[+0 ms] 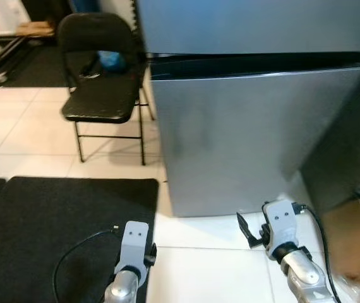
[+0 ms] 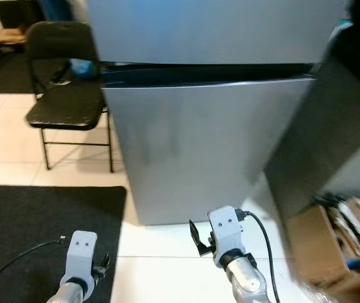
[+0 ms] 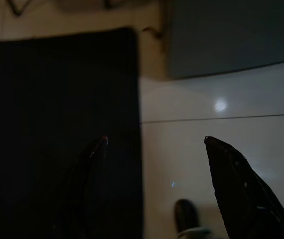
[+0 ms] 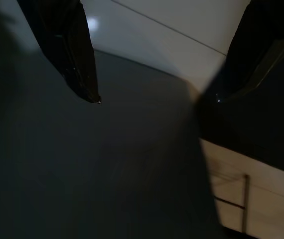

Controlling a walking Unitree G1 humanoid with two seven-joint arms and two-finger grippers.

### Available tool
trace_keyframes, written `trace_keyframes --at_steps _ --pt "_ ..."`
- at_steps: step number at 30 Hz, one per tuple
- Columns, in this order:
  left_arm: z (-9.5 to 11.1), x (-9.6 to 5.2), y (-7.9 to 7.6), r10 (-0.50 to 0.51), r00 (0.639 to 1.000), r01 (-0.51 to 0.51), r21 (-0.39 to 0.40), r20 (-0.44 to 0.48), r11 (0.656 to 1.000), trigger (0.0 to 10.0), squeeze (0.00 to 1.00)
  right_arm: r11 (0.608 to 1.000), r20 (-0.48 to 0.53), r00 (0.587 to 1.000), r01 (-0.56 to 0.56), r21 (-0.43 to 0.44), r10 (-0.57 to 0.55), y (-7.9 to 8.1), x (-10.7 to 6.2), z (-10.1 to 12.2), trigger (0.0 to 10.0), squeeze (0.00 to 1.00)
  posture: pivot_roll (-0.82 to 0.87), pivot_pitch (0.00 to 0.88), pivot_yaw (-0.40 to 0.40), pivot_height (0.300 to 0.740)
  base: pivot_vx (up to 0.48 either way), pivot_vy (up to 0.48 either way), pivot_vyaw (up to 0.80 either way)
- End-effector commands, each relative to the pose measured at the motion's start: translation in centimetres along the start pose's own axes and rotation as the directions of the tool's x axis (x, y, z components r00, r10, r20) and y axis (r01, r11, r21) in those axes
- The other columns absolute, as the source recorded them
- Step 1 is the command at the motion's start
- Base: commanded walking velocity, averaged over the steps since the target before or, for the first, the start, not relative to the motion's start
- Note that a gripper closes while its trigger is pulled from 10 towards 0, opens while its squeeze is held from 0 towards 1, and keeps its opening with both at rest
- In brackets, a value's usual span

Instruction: Restocking fridge

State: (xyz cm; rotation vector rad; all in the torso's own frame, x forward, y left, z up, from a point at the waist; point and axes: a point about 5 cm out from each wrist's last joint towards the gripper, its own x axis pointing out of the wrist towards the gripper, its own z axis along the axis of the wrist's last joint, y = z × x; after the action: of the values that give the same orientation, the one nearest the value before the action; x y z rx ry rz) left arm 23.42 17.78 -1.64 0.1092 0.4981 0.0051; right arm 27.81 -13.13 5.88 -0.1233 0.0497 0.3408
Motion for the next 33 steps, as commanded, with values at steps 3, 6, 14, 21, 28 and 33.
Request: trace_keyframes --at_steps 3,6,14,21,28,33 --pt "-0.21 -0.07 -0.19 -0.007 1.000 0.007 0.017 -0.012 1.000 10.0 0.00 1.000 -0.051 0.998 0.021 -0.003 -0.021 -0.65 -1.04 -1.33 10.0 0.00 -0.14 0.173 0.003 0.717 0.356 0.000 0.00" --pt "-0.24 -0.07 -0.17 -0.006 1.000 0.007 0.016 -0.013 1.000 10.0 0.00 1.000 -0.053 0.998 0.023 -0.005 -0.023 -0.71 -1.06 -1.37 10.0 0.00 -0.14 0.173 0.003 0.717 0.349 0.000 0.00" --pt "-0.30 -0.11 -0.19 -0.005 1.000 0.006 0.015 -0.014 1.000 10.0 0.00 1.000 -0.058 0.998 0.024 -0.014 -0.025 -0.86 -1.15 -1.50 10.0 0.00 -0.14 0.170 0.002 0.717 0.344 0.000 0.00" --pt "-0.34 -0.12 -0.19 -0.005 1.000 0.006 0.016 -0.015 1.000 10.0 0.00 0.999 -0.060 0.998 0.029 -0.021 -0.030 -1.15 -1.18 -1.55 10.0 0.00 -0.14 0.168 0.002 0.717 0.338 0.000 0.00" --pt "-0.29 -0.11 -0.13 -0.005 1.000 0.005 0.012 -0.013 1.000 10.0 0.00 0.999 -0.058 0.998 0.033 -0.040 -0.035 -1.35 -1.12 -1.49 10.0 0.00 -0.14 0.165 0.002 0.717 0.230 0.000 0.00" --pt "-0.30 -0.21 -0.09 -0.011 1.000 0.011 0.007 -0.010 1.000 10.0 0.00 0.997 -0.057 0.997 0.044 -0.068 -0.048 -1.56 -1.06 -1.42 10.0 0.00 -0.14 0.164 0.003 0.717 0.000 0.000 0.00"
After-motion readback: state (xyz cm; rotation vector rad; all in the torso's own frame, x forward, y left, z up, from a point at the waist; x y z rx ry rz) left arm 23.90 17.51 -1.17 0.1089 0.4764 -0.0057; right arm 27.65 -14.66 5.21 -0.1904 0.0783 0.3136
